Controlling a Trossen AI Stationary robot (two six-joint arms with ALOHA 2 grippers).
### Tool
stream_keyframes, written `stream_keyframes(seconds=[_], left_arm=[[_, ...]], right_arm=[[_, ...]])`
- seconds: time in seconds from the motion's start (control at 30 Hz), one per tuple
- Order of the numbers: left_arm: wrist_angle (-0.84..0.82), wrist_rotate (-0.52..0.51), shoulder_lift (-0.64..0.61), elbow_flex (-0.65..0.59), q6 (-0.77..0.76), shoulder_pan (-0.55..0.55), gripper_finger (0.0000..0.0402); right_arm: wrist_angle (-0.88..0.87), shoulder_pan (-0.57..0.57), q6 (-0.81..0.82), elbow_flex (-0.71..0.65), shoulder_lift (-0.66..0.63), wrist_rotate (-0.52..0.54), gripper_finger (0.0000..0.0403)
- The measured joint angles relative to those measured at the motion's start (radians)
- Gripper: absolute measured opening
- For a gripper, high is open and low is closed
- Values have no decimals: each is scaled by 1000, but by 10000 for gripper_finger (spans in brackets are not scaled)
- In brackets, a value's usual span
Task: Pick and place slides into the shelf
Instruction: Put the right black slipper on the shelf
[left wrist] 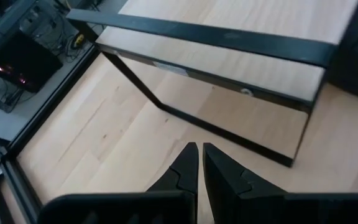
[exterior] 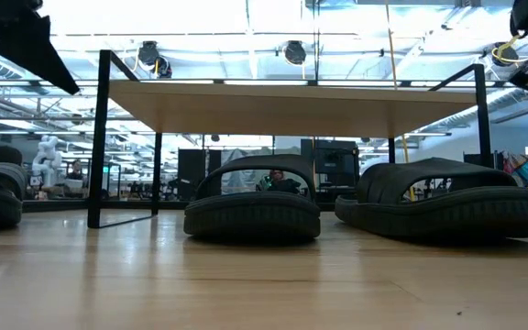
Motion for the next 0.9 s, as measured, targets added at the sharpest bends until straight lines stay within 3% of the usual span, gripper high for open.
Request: stream_keyframes(seconds=[0.3,0.77,0.9], left_arm=[[2,-3,0,0,20,-48,21],[25,-34,0,0,16,-56,21],[28,-41,0,0,19,-56,21]], right_arm=[[258,2,-87,0,0,-1,105],[396,1,-52,0,0,0,105],[523,2,-59,0,0,-8,105]])
